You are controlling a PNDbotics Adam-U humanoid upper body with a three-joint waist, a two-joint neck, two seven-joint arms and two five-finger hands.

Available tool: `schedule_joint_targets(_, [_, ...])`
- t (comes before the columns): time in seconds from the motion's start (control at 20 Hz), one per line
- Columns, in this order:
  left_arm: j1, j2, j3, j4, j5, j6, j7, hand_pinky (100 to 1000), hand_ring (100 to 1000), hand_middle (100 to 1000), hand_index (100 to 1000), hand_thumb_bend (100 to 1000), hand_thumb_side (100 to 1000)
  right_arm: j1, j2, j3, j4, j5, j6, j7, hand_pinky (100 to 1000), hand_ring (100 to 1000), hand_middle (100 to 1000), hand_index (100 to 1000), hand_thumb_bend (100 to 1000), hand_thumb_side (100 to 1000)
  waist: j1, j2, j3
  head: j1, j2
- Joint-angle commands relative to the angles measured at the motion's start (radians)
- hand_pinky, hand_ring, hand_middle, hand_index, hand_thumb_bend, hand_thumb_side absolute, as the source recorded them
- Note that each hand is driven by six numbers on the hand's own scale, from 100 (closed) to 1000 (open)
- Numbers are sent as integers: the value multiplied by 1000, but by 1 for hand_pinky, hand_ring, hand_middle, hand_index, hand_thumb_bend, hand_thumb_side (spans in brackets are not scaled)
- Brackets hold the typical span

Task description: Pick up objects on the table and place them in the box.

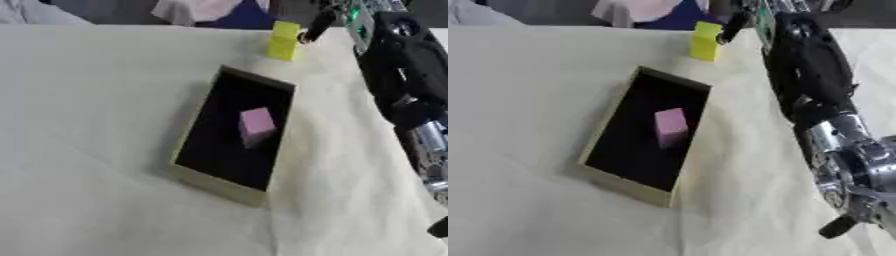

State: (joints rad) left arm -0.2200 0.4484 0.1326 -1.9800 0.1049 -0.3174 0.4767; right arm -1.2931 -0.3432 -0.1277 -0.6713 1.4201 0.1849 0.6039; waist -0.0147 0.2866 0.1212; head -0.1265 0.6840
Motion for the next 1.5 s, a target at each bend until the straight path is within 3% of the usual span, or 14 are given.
schedule_joint_targets(0.05, [-13, 15, 0, -20, 1, 0, -6, 682, 745, 752, 846, 308, 726, -30, -6, -18, -13, 1, 6, -6, 993, 963, 875, 1000, 356, 177, 5, -14, 2, -5, -12])
schedule_joint_targets(0.2, [-17, 15, -1, -20, 2, 0, -9, 682, 745, 752, 846, 304, 722, -35, -4, -26, -14, -16, 10, -5, 997, 958, 875, 1000, 364, 136, 4, -9, 3, -5, -16])
schedule_joint_targets(0.65, [-27, 16, -5, -20, 4, 0, -16, 680, 745, 753, 845, 298, 719, -54, 1, -33, -5, -10, 40, -7, 1000, 958, 872, 1000, 360, 153, -2, 8, 8, -9, -28])
schedule_joint_targets(0.85, [-25, 15, -3, -20, 4, 0, -16, 680, 745, 753, 845, 294, 721, -50, 1, -53, -5, 6, 74, -3, 1000, 957, 871, 1000, 334, 177, -2, 16, 16, -14, -38])
schedule_joint_targets(1.5, [-37, 15, -6, -20, 5, -1, -20, 679, 745, 754, 844, 285, 718, -46, 22, -78, -19, -35, 105, -1, 990, 947, 864, 1000, 257, 213, 0, 41, 26, -34, -61])
